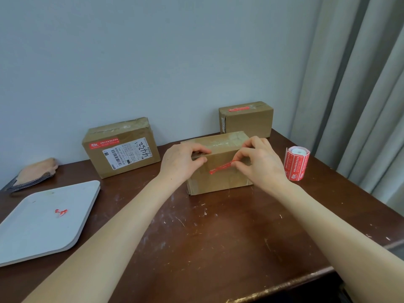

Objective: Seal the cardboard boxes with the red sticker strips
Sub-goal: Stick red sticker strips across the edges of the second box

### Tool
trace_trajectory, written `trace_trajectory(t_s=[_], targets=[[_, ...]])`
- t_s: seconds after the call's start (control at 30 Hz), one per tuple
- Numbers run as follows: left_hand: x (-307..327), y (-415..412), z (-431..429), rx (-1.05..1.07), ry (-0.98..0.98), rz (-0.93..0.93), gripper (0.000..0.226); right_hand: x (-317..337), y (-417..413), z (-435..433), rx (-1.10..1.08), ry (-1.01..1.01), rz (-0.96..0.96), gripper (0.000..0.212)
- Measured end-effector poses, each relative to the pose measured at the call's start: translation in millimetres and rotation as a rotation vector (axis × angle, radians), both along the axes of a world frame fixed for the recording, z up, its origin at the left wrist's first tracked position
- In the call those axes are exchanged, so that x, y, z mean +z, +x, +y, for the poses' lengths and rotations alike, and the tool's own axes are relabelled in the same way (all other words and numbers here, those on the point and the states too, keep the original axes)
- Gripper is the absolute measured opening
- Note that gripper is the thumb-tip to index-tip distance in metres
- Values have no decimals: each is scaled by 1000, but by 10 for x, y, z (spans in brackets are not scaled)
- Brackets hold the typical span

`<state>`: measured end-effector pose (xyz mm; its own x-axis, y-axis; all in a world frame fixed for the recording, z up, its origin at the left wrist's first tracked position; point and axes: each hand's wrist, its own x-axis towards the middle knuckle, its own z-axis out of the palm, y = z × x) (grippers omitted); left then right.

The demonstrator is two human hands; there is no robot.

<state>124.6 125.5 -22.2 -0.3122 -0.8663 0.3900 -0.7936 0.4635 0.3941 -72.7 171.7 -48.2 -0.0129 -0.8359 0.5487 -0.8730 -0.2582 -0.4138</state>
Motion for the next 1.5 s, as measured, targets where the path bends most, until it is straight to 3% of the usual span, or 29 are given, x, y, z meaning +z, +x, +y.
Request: trace_trajectory(t_s=[0.27,0.63,0.7,0.8,0.93,1.07,1.3,1.5], targets=[[20,26,21,-24,22,2,27,41,-52,7,49,68,-56,10],[107,183,39,-91,61,-47,28,488,-133,-54,99,175,-592,16],[164,219,19,-67,116,33,26,572,-124,-119,96,226,-696,18],[313,247,-43,13,148,371,25,651,-86,-242,110,304,-762,17],[467,181,-91,-1,399,744,30,707,-8,-378,147,401,-763,12],[499,66,-144,-30,505,862,19,716,28,-446,176,446,-772,11],[454,23,-240,31,515,854,5,738,77,-549,149,482,-680,17],[370,-39,-296,132,341,517,9,703,107,-662,33,491,-320,25]])
